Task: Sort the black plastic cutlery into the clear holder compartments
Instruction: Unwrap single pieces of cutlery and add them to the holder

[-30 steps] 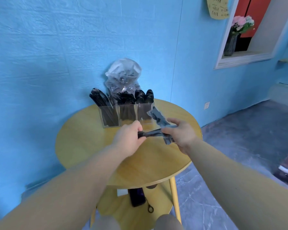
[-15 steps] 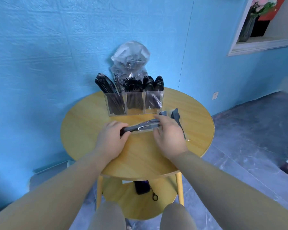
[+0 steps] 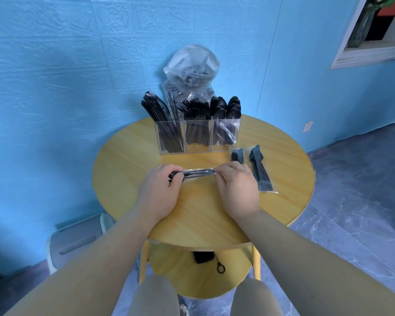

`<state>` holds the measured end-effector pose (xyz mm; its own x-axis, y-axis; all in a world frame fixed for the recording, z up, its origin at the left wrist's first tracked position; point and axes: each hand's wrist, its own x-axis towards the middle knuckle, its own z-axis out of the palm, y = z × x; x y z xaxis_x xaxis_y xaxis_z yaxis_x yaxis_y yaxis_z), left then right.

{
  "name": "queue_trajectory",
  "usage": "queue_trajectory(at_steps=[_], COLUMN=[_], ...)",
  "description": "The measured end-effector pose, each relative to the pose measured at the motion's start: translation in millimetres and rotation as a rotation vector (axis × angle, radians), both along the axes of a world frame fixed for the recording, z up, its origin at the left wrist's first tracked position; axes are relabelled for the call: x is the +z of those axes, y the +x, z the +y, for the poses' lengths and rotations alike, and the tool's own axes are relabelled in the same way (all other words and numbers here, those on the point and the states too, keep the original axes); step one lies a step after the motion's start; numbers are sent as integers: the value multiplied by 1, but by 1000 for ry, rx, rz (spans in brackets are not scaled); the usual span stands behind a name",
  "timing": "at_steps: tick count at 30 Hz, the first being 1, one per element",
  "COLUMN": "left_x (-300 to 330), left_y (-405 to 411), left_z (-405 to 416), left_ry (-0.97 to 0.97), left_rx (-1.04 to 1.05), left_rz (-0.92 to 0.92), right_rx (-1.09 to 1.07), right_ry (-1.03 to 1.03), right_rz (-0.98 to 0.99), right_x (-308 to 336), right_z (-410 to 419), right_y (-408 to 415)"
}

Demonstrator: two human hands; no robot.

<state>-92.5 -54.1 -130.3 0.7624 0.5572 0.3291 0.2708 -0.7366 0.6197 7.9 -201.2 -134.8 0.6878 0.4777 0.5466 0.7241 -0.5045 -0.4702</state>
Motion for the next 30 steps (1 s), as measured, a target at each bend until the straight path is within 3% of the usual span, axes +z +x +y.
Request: queue_trajectory(at_steps=[4,10,19,24,30], left_x=[2,0,2,4,3], left_y=[-1,-6,-8,-10,-9], left_z=[-2,-8,-11,-12,-7], left_ry=[49,320,332,166,316], left_rx=[42,28,18,29,159], left_rz=[20,40,102,64,69], right_rx=[10,36,107,111,89], right_ry=[75,170,234,221,291], right_rz=[9,24,88,224,422], right_x=[1,1,1,5,7], right_z=[-3,-5,-5,-6,-9], right_y=[-1,-2,-1,0,2])
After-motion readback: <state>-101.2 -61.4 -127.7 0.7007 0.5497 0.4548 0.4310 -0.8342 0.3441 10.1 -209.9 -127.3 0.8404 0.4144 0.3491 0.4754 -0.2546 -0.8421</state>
